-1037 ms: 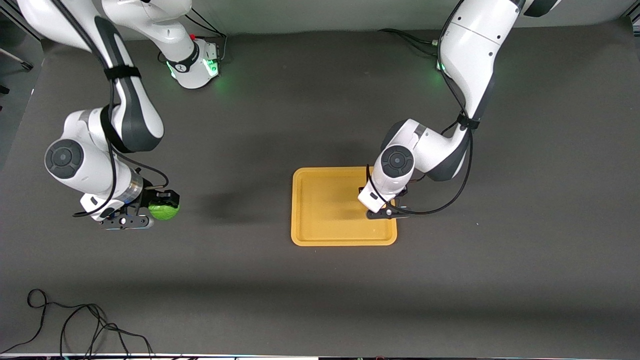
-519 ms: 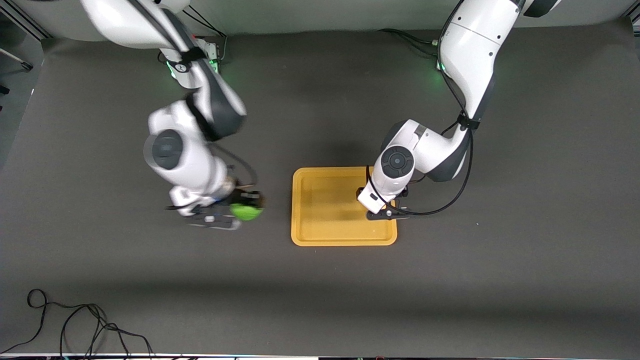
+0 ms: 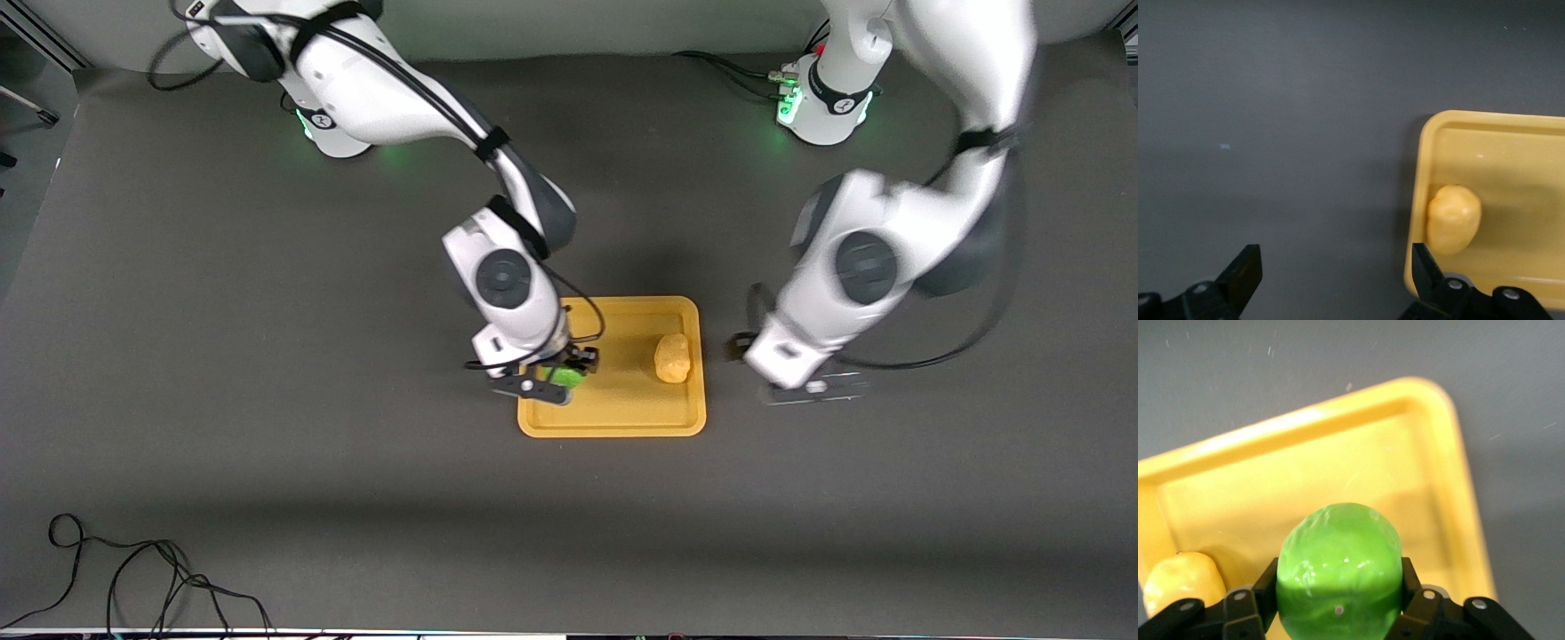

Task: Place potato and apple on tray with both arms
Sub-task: 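Carry the apple onto the tray while the left gripper withdraws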

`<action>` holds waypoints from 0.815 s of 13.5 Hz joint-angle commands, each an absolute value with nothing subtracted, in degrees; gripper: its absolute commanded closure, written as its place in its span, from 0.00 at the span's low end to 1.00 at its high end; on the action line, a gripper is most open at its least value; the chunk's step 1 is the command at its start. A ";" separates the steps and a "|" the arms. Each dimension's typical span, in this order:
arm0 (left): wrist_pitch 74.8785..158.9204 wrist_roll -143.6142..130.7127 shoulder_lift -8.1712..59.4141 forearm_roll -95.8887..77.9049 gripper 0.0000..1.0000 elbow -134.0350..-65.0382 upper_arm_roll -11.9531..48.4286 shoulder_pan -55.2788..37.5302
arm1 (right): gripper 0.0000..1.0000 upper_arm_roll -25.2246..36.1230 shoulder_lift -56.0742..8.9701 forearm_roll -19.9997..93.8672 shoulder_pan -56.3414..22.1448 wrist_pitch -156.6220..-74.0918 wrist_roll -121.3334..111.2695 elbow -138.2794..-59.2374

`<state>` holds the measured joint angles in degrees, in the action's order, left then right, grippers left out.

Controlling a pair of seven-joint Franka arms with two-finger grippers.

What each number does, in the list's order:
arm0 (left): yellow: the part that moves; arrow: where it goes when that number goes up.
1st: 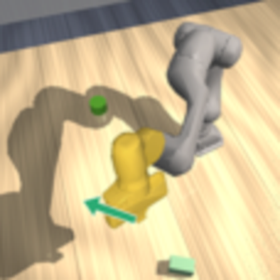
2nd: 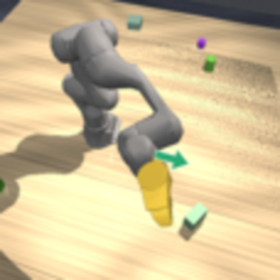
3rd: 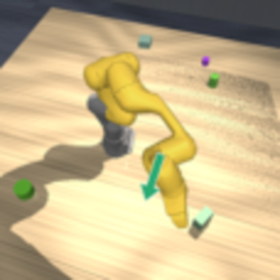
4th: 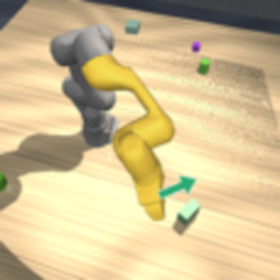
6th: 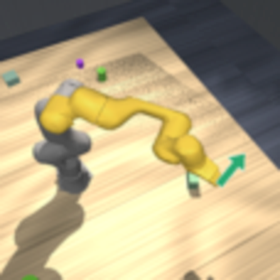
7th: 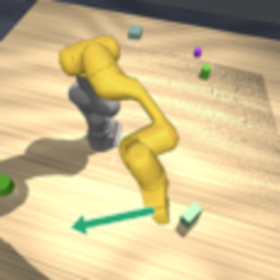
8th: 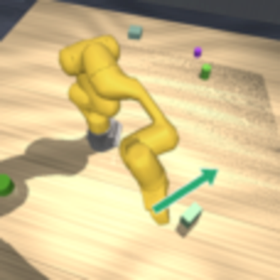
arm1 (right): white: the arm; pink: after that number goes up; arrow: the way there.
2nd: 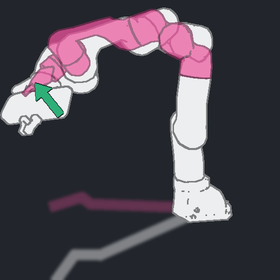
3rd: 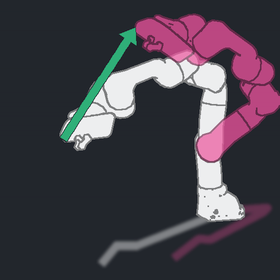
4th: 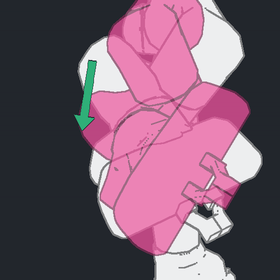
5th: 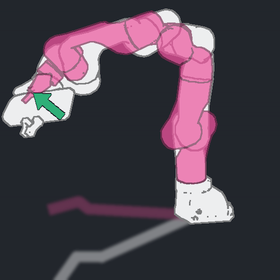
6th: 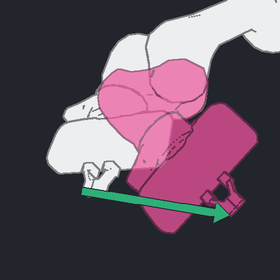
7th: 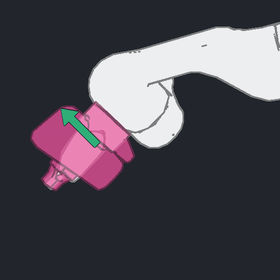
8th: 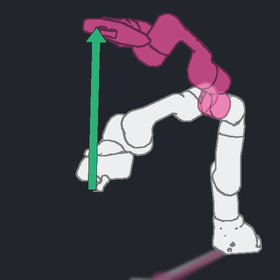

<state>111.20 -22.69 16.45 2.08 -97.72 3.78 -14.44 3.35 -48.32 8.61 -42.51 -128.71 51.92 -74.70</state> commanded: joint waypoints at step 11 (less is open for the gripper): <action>97.29 -0.70 -2.20 1.76 0.00 -99.84 4.13 2.02 | 0.00 4.75 -50.99 9.32 -44.30 -126.49 54.93 -71.98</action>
<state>97.52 -1.31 -0.93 1.98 -98.55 3.83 1.83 4.20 -52.07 8.61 -44.04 -129.76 54.11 -73.08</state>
